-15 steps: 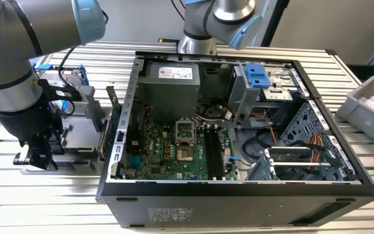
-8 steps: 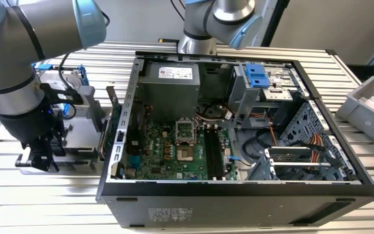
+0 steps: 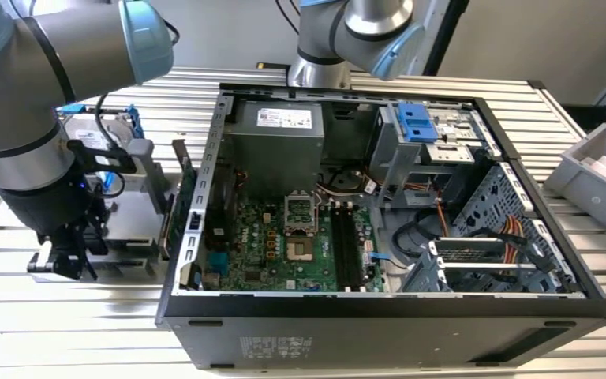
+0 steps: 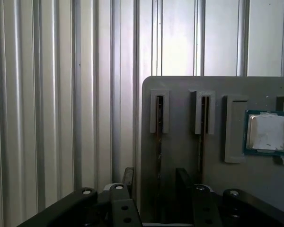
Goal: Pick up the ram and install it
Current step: 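Pick up the ram and move it above insertion slot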
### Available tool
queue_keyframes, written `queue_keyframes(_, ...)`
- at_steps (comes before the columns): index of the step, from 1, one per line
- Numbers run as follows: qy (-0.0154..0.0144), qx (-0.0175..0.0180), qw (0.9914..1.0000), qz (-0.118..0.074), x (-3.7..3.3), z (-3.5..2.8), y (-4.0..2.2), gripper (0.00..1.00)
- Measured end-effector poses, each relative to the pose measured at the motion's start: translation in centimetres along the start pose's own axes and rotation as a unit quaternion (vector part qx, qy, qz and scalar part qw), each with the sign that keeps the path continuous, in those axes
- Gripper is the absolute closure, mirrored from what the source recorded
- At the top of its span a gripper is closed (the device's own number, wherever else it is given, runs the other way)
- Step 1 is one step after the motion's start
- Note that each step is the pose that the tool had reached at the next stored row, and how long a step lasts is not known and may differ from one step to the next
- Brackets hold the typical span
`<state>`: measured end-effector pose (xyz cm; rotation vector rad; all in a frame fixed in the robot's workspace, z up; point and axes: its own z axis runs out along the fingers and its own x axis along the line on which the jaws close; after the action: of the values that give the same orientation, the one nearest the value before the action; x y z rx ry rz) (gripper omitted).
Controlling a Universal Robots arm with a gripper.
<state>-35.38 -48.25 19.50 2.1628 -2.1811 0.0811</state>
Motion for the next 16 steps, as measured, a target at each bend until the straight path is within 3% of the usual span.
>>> queue_keyframes(16, 0.0001, -0.0001, 1.0, 0.0, -0.24, 0.25, 0.01, 0.0)
